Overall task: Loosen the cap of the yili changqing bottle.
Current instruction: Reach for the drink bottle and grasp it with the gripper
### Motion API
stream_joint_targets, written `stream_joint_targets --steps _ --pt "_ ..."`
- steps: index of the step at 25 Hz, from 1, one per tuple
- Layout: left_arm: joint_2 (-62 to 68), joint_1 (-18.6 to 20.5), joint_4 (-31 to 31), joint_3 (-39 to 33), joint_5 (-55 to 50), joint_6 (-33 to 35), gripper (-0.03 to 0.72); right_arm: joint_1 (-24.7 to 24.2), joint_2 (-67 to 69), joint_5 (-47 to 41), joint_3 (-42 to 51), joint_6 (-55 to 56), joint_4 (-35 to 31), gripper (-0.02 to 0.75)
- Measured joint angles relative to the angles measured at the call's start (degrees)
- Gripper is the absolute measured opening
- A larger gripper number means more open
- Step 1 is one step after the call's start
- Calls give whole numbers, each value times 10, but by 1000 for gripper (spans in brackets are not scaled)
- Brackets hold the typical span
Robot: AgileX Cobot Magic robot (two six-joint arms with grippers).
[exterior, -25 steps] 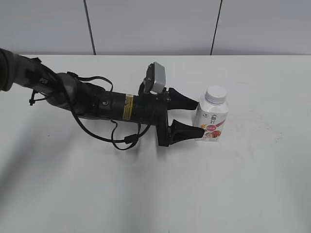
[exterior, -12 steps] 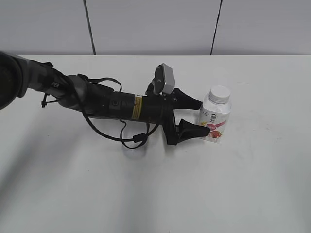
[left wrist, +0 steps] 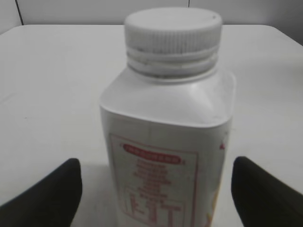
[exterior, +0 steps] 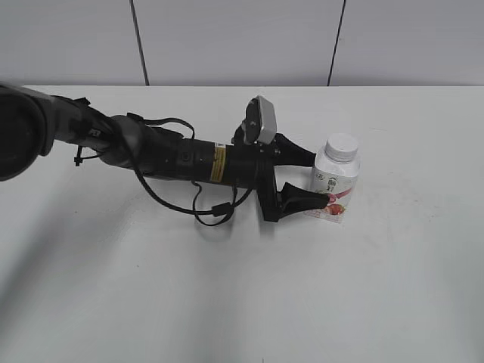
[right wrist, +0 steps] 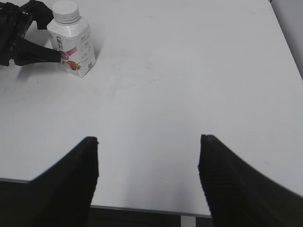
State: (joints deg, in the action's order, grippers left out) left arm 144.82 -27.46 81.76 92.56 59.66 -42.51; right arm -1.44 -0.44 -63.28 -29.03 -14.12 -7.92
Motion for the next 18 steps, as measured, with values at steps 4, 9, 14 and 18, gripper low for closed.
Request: stream_joint_targets --steps 4,9,14,18 --pt "16 -1 4 15 10 -5 586 0 0 0 0 0 0 527" --pt "26 -7 5 32 20 -10 583 0 0 0 0 0 0 527" --pt "26 -15 12 33 27 -12 583 0 0 0 0 0 0 527" --pt "26 -16 14 33 27 -15 570 0 0 0 0 0 0 527"
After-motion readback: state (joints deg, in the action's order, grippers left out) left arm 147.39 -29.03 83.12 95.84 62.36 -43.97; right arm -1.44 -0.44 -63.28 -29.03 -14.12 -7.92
